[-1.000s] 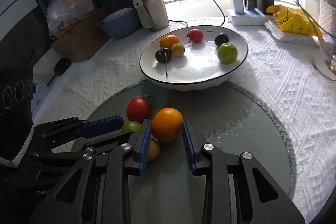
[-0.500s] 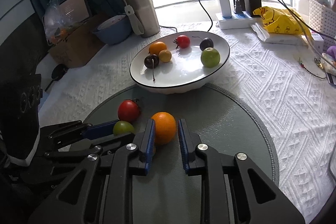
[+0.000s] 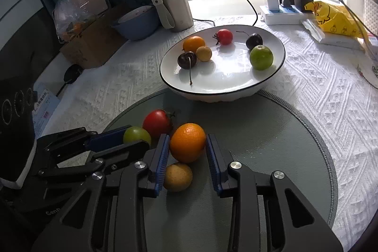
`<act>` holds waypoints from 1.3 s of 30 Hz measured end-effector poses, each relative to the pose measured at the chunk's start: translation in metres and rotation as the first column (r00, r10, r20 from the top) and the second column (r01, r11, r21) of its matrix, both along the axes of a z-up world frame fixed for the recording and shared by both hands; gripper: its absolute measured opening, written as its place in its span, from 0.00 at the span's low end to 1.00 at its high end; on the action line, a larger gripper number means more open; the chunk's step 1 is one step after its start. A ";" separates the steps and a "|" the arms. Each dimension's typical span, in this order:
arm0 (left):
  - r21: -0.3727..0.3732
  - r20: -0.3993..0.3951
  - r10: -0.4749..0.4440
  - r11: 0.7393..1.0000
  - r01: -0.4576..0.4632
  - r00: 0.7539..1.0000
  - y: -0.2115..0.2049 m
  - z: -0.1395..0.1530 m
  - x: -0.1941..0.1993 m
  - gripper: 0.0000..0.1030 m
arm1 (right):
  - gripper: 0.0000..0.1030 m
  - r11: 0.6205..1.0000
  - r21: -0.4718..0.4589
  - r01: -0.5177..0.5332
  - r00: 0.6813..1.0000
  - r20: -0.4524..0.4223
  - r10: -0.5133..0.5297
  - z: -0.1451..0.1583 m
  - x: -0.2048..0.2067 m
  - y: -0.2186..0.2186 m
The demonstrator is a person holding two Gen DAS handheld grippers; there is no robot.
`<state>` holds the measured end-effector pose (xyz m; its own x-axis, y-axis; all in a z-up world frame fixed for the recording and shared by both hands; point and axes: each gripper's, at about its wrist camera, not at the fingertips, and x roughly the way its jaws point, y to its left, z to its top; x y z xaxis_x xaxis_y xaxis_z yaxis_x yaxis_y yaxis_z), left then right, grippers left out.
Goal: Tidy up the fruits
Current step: 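Grasp the orange with the right gripper while the left gripper grasps a small green fruit, then carry the orange and green fruit onto the plate and open both grippers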
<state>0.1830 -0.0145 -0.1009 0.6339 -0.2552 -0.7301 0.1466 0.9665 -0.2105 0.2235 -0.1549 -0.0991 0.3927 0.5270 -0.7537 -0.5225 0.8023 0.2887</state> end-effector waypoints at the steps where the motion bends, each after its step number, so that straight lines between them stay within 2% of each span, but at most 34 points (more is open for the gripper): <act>1: -0.001 0.003 0.001 1.000 -0.001 1.000 0.001 0.001 0.000 0.27 | 0.33 1.000 -0.008 -0.002 1.000 0.009 0.002 0.001 -0.001 0.001; 10: 0.013 0.052 -0.003 1.000 0.002 0.999 0.001 0.018 0.007 0.27 | 0.33 1.000 -0.002 0.018 0.998 0.062 -0.018 0.023 0.001 -0.007; 21: 0.025 0.089 -0.019 1.000 0.017 0.996 -0.005 0.032 0.029 0.27 | 0.33 0.999 -0.001 0.053 0.994 0.100 -0.052 0.039 0.023 -0.019; 35: 0.034 0.079 -0.035 0.999 0.032 0.996 -0.011 0.025 0.076 0.28 | 0.33 0.998 -0.007 0.064 0.994 0.090 -0.063 0.030 0.062 -0.022; 39: 0.036 0.064 -0.038 0.999 0.036 0.997 -0.013 0.019 0.086 0.28 | 0.33 0.997 -0.038 0.066 0.994 0.095 -0.062 0.023 0.070 -0.019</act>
